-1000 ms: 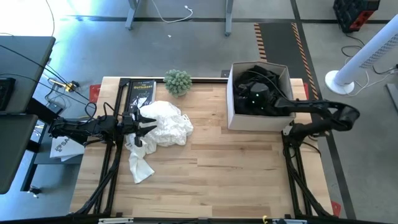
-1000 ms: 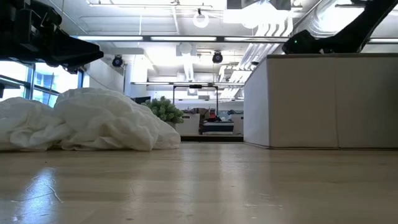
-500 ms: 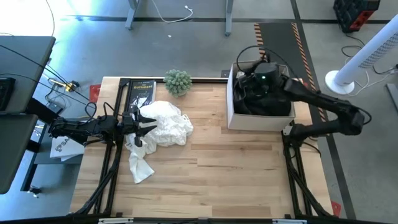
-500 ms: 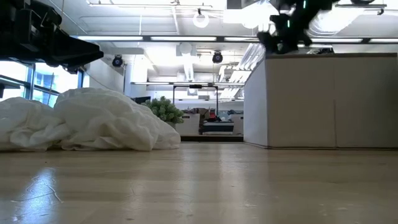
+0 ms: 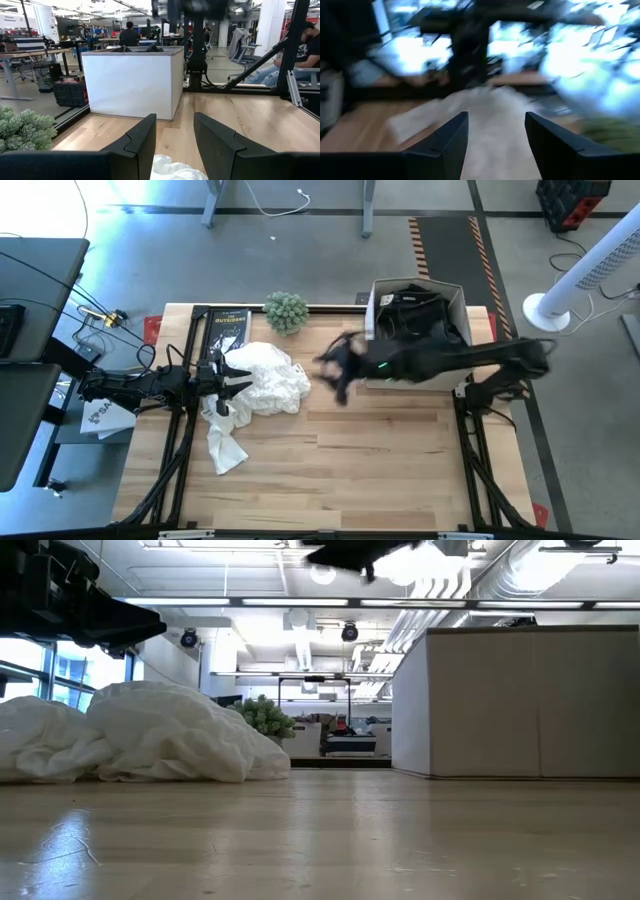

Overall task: Sort clothes
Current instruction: Put the white shirt into the white laundry bin

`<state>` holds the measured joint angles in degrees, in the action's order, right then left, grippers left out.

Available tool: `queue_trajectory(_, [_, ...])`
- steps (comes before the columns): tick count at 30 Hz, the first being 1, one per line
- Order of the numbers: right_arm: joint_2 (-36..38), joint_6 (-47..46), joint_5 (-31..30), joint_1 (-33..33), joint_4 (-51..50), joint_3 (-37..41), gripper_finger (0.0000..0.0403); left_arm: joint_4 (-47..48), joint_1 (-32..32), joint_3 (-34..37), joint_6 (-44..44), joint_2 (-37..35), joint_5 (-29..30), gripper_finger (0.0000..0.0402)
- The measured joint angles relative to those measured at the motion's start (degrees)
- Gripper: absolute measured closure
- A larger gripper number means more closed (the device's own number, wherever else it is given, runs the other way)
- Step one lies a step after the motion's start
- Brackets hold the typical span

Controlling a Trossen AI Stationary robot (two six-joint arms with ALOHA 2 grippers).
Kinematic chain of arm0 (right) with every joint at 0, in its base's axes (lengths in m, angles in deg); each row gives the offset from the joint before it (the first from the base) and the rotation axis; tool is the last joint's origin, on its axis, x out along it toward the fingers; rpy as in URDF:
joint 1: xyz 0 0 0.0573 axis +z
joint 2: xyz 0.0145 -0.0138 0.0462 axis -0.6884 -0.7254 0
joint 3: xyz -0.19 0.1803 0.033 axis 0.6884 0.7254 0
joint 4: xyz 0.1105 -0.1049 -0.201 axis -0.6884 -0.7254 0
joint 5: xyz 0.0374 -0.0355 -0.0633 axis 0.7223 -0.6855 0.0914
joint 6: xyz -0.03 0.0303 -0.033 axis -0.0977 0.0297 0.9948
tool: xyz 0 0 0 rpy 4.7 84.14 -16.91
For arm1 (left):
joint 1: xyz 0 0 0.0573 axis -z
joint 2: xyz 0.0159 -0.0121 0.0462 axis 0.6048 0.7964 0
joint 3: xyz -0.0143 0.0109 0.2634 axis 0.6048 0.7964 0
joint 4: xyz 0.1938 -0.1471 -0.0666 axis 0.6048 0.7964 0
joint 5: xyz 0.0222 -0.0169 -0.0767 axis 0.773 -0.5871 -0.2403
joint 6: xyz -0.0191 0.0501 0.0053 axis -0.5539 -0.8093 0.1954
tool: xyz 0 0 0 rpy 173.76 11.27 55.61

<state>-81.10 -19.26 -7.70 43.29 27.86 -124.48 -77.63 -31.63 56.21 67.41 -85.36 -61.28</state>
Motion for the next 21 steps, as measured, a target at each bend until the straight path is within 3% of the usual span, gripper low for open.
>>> queue_trajectory(9, [-29.7,2.1,2.3,-0.3,-3.3,-20.4,0.0211,0.0,0.0,0.0,0.0,0.0,0.0,0.0271])
queue_trajectory(18, [-48.2,2.9,3.3,-3.2,-29.3,-46.4,0.0213,0.0,0.0,0.0,0.0,0.0,0.0,0.0271])
queue_trajectory(21, [-52.1,2.9,3.4,-3.4,-33.4,-51.3,0.0244,0.0,0.0,0.0,0.0,0.0,0.0,0.0271])
